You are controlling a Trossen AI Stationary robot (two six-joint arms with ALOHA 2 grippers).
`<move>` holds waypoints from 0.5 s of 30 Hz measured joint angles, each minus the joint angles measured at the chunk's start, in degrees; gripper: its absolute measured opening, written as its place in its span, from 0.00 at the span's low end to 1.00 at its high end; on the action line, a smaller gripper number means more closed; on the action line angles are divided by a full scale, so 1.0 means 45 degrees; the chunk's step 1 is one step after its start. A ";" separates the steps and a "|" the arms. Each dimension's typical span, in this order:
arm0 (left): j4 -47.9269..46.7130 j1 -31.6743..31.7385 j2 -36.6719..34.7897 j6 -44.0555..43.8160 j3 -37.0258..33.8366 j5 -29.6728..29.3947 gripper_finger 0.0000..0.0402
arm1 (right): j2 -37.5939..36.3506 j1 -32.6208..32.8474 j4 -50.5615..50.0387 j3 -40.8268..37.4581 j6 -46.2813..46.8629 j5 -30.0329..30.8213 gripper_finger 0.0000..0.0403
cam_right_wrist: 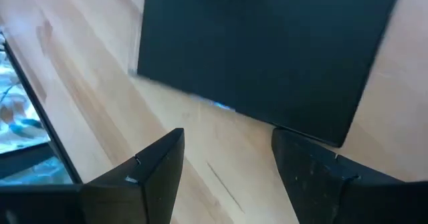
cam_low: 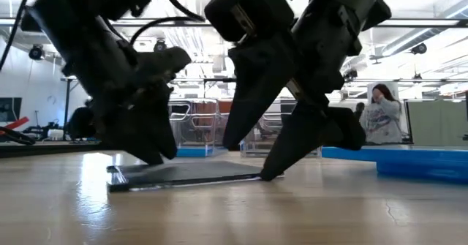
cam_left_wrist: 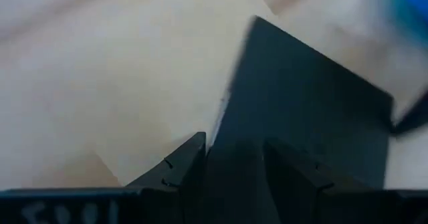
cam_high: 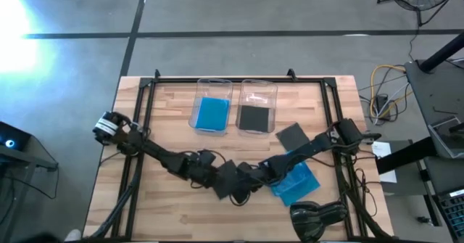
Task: Pick & place jewel cases by type
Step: Put the left black CD case into the right transparent bin
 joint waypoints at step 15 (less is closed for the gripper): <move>-0.0237 -0.1704 0.0258 -0.1557 0.0873 0.0898 0.32 | -0.0544 0.0072 -0.1937 -0.0175 0.1650 -0.0234 0.56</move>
